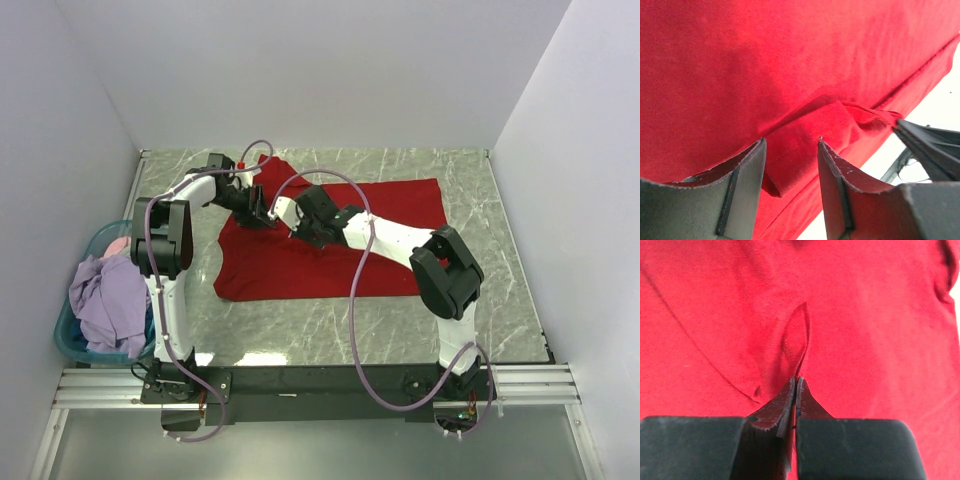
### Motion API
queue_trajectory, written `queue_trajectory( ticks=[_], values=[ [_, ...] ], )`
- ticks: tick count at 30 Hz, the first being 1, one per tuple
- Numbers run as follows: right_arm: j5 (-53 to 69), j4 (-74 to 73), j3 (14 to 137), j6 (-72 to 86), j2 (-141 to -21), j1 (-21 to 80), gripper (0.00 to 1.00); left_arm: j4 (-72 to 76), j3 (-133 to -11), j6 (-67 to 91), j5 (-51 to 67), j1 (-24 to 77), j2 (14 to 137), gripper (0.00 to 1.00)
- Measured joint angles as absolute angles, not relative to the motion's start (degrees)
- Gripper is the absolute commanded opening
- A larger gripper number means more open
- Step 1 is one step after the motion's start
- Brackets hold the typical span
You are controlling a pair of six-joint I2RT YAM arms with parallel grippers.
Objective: Fold and stack the t-shirts
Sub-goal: Fold the tshirt
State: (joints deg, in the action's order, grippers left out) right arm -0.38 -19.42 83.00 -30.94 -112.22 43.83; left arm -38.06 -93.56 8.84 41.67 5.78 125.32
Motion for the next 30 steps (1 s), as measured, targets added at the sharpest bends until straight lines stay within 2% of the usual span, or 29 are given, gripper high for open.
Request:
queue_trajectory(
  ticks=[3, 6, 7, 10, 12, 14, 17, 24, 30],
  values=[
    [0.97, -19.29, 81.97, -30.96, -111.92, 44.14, 0.00, -38.48, -93.56, 8.84, 43.00, 5.82, 125.32, 0.47],
    [2.42, -19.27, 80.07, -31.14, -111.00, 44.66, 0.00, -38.68, -93.56, 8.78, 44.49, 5.82, 125.32, 0.36],
    [2.90, -19.27, 79.40, -31.18, -110.59, 44.86, 0.00, -38.68, -93.56, 8.73, 44.86, 5.82, 125.32, 0.29],
    [4.27, -19.31, 77.76, -31.20, -109.19, 45.63, 0.00, -38.74, -93.49, 8.10, 45.63, 5.82, 125.32, 0.17],
    [5.28, -19.25, 76.73, -31.20, -108.18, 46.11, 0.00, -38.83, -93.21, 7.60, 45.95, 5.74, 125.32, 0.10],
    [6.26, -19.05, 75.33, -31.22, -106.98, 46.54, 0.00, -39.29, -92.64, 6.66, 46.30, 5.52, 125.29, 0.08],
    [7.62, -19.16, 73.65, -31.48, -105.67, 47.00, 0.00, -40.14, -90.72, 5.10, 46.28, 5.02, 124.73, 0.08],
    [9.89, -20.10, 72.34, -32.01, -105.41, 48.40, 0.00, -41.76, -86.13, 0.49, 44.05, 3.81, 120.42, 0.31],
    [11.90, -21.30, 72.36, -31.18, -105.89, 48.62, 0.01, -41.41, -85.65, -1.58, 42.13, 3.84, 117.58, 0.37]
  ],
)
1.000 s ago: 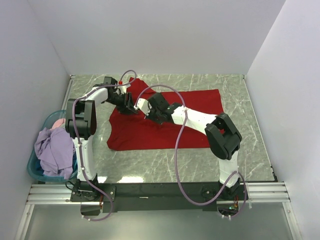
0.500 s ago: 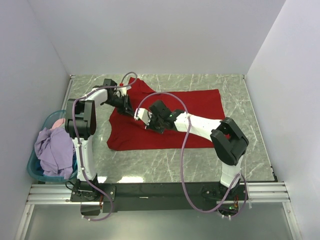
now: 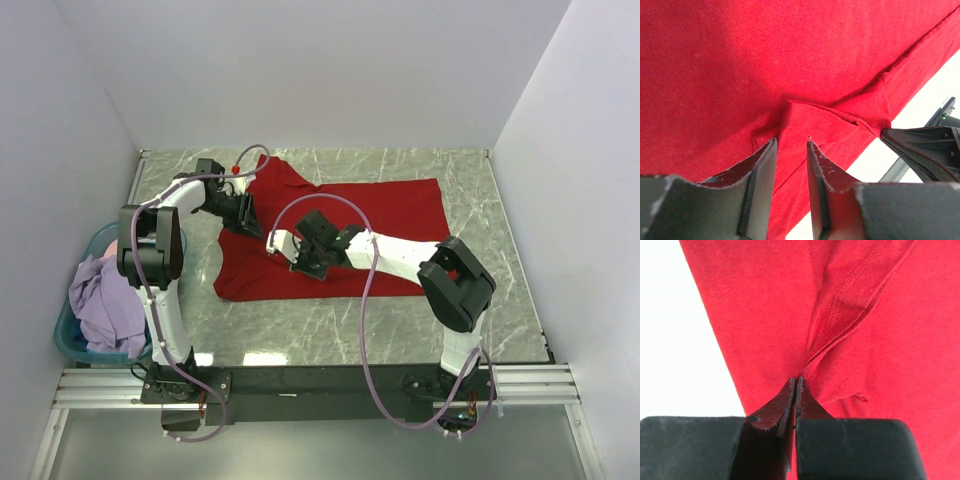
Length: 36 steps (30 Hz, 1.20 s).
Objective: Fold and stack the t-shirts
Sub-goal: Fold the tshirt
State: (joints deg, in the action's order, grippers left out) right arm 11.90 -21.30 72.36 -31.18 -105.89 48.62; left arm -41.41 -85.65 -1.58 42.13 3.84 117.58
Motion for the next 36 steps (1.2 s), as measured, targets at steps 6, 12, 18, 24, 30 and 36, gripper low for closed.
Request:
queue_trajectory(
  ticks=[6, 12, 18, 24, 30, 36],
  values=[
    [13.76, -23.83, 73.54, -28.97, -107.74, 48.62, 0.02, -41.23, -85.47, -1.98, 40.75, 3.86, 117.54, 0.38],
    [16.32, -26.48, 76.42, -25.69, -110.37, 47.33, 0.02, -40.95, -85.47, -1.93, 40.05, 4.03, 117.54, 0.43],
    [18.15, -27.40, 77.34, -24.64, -110.50, 44.40, 0.02, -39.66, -85.47, -1.89, 40.34, 4.10, 117.54, 0.53],
    [18.31, -27.44, 77.14, -25.10, -110.50, 45.06, 0.01, -38.61, -86.28, 0.08, 41.39, 4.19, 118.02, 0.57],
    [17.08, -26.35, 75.16, -26.41, -110.50, 45.80, 0.01, -37.47, -89.56, 2.70, 42.02, 5.45, 120.49, 0.58],
    [15.35, -25.65, 74.56, -27.40, -110.50, 46.63, 0.02, -37.52, -90.02, 3.73, 42.48, 7.16, 122.23, 0.55]
  ],
)
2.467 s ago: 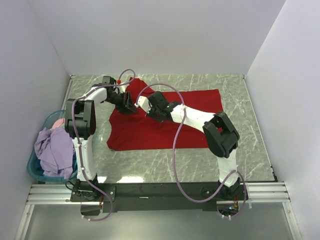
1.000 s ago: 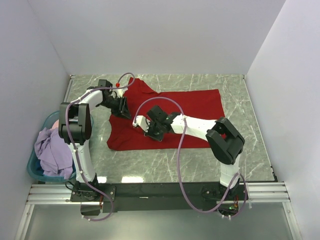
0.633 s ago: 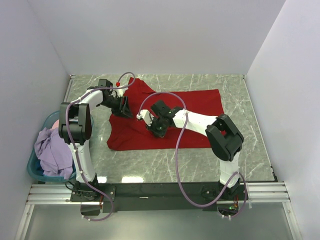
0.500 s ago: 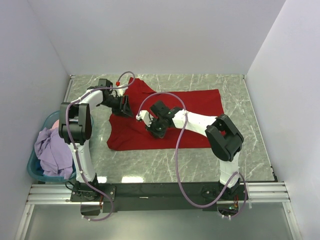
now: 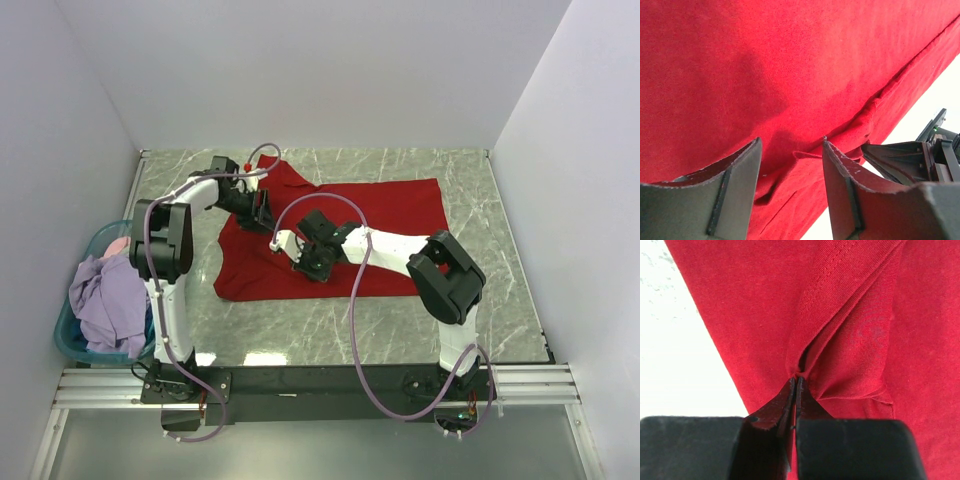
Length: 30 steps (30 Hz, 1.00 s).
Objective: Fold and stack the t-shirts
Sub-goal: Fold the tshirt
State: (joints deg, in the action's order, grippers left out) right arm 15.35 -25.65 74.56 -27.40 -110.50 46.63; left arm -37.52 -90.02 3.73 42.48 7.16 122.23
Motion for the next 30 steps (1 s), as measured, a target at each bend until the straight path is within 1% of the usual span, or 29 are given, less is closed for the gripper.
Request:
queue_trajectory(
  ticks=[2, 3, 5, 6, 8, 9, 15, 17, 26, 30],
  values=[
    [14.76, -25.54, 74.56, -27.62, -110.50, 46.76, 0.02, -37.56, -90.02, 3.88, 42.68, 7.60, 122.72, 0.51],
    [14.57, -25.50, 74.56, -27.75, -110.50, 46.76, 0.02, -37.65, -90.02, 3.90, 42.83, 7.77, 122.87, 0.44],
    [14.35, -25.41, 74.56, -27.81, -110.50, 46.85, 0.02, -38.09, -90.02, 3.79, 43.42, 8.01, 122.96, 0.38],
    [14.22, -25.36, 74.56, -27.92, -110.50, 46.85, 0.03, -38.39, -90.02, 3.66, 43.72, 8.10, 122.96, 0.31],
    [14.13, -25.34, 74.56, -27.97, -110.50, 46.85, 0.03, -39.00, -90.02, 3.05, 43.97, 8.14, 122.96, 0.25],
    [14.02, -25.32, 74.56, -27.99, -110.50, 46.85, 0.04, -39.40, -90.02, 2.48, 43.97, 8.14, 122.93, 0.20],
    [13.91, -25.30, 74.56, -27.99, -110.50, 46.87, 0.04, -42.39, -86.67, -1.63, 43.90, 8.05, 119.68, 0.04],
    [13.76, -25.30, 74.56, -27.99, -110.50, 46.87, 0.04, -43.24, -85.10, -2.79, 43.88, 7.92, 118.34, 0.01],
    [13.10, -25.30, 74.56, -28.23, -110.50, 47.00, 0.04, -45.71, -83.37, -5.85, 43.68, 6.02, 116.40, 0.01],
    [13.04, -25.32, 74.56, -28.40, -110.50, 47.00, 0.06, -47.07, -83.37, -7.35, 43.57, 5.54, 116.29, 0.00]
  ],
)
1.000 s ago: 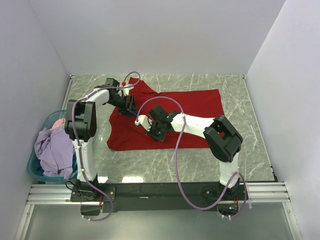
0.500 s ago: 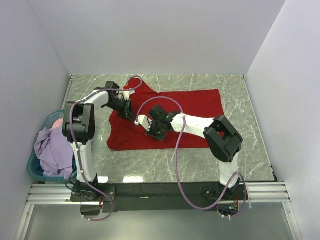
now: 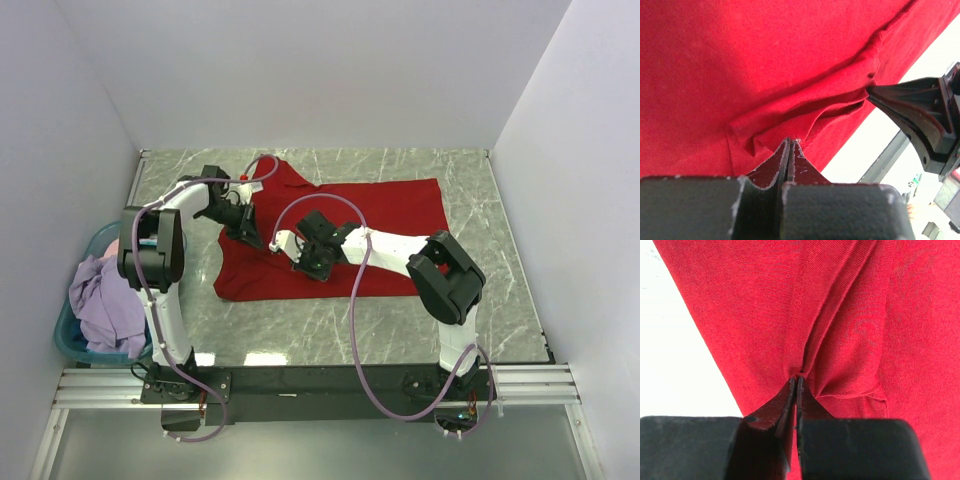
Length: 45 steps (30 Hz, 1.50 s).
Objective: Fold and stack the t-shirts
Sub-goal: Fold the tshirt
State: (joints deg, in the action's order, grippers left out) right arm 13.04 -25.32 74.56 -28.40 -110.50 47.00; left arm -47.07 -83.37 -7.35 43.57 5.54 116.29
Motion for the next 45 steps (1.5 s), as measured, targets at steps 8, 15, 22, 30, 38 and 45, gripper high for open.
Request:
queue_trajectory(
  ticks=[8, 15, 22, 30, 38, 45],
  values=[
    [13.02, -25.36, 74.56, -28.42, -110.50, 47.07, 0.19, -51.20, -79.02, -12.80, 42.06, 4.45, 111.70, 0.00],
    [13.15, -26.92, 74.59, -28.27, -110.06, 47.16, 0.44, -55.09, -74.22, -17.63, 40.10, 3.88, 108.60, 0.34],
    [16.29, -31.73, 75.11, -26.59, -104.38, 43.75, 0.47, -55.46, -74.26, -18.26, 38.39, 1.45, 105.82, 0.50],
    [18.26, -40.40, 75.35, -27.53, -98.61, 22.85, 0.39, -51.31, -72.86, -17.08, 35.68, 1.37, 101.86, 0.48],
    [11.92, -46.17, 69.32, -33.93, -98.74, 7.11, 0.39, -49.08, -68.75, -16.19, 30.72, 2.22, 102.00, 0.48],
    [6.76, -45.87, 67.64, -36.21, -104.55, 5.23, 0.39, -47.48, -67.48, -15.79, 25.85, 2.39, 103.11, 0.47]
  ],
)
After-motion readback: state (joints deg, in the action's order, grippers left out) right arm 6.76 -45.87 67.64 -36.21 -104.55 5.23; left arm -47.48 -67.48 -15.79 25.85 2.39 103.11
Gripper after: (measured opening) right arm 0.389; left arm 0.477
